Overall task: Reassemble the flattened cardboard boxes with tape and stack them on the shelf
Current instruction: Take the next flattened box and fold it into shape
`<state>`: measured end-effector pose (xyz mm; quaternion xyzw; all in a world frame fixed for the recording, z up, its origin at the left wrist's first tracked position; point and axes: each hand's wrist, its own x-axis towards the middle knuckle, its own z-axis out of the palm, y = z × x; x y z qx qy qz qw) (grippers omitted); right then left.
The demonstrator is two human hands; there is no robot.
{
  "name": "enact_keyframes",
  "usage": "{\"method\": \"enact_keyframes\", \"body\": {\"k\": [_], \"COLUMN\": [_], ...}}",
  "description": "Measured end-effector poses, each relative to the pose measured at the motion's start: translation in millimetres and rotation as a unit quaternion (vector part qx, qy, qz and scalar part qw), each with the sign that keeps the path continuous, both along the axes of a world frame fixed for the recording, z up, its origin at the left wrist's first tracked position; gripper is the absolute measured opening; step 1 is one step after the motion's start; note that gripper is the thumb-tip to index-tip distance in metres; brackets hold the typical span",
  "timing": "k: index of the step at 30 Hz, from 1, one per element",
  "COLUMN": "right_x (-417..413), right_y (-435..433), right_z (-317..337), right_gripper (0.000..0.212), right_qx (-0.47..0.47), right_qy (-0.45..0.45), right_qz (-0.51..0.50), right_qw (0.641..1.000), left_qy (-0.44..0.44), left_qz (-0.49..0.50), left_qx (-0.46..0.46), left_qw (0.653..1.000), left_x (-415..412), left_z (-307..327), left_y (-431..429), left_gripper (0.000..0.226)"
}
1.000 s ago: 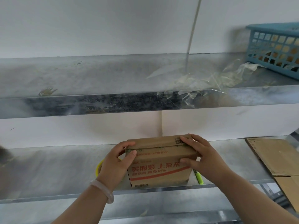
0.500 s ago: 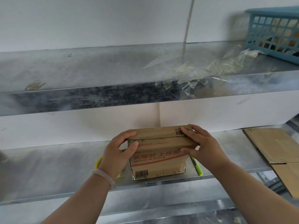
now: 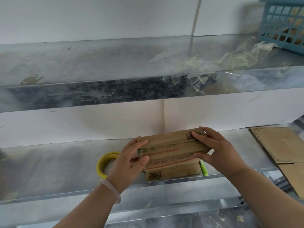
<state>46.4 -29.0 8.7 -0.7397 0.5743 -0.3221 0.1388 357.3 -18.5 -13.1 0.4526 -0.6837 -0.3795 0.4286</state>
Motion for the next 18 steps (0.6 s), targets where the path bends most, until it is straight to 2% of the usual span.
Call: {"method": "enact_keyframes", "body": {"k": [3, 7, 8, 10, 13, 15, 18], "right_x": [7, 18, 19, 20, 25, 31, 33], "right_y": [3, 4, 3, 1, -3, -3, -2], "right_z": [-4, -7, -6, -5, -9, -14, -15], "right_gripper": [0.073, 0.064, 0.062, 0.062, 0.056, 0.051, 0.053], "right_qx": [0.066, 0.138, 0.129, 0.046, -0.056, -0.064, -0.048], "right_qy": [0.018, 0.093, 0.116, 0.166, 0.258, 0.262, 0.248], "right_qz": [0.003, -0.003, -0.006, -0.009, 0.047, 0.061, 0.044], "right_qw": [0.998, 0.986, 0.985, 0.985, 0.963, 0.961, 0.967], "left_qy": [-0.050, -0.202, -0.237, -0.288, -0.331, -0.339, -0.315], "left_qz": [0.047, 0.075, 0.081, 0.077, 0.051, 0.044, 0.020], "left_qx": [-0.016, -0.044, -0.064, -0.116, -0.152, -0.149, -0.133], "left_qw": [0.998, 0.976, 0.966, 0.947, 0.930, 0.928, 0.939], "left_x": [5, 12, 11, 9, 11, 12, 15], "left_z": [-5, 3, 5, 6, 3, 3, 7], "left_y": [0, -4, -6, -11, -17, -18, -18], "left_gripper": [0.036, 0.039, 0.044, 0.052, 0.052, 0.052, 0.058]}}
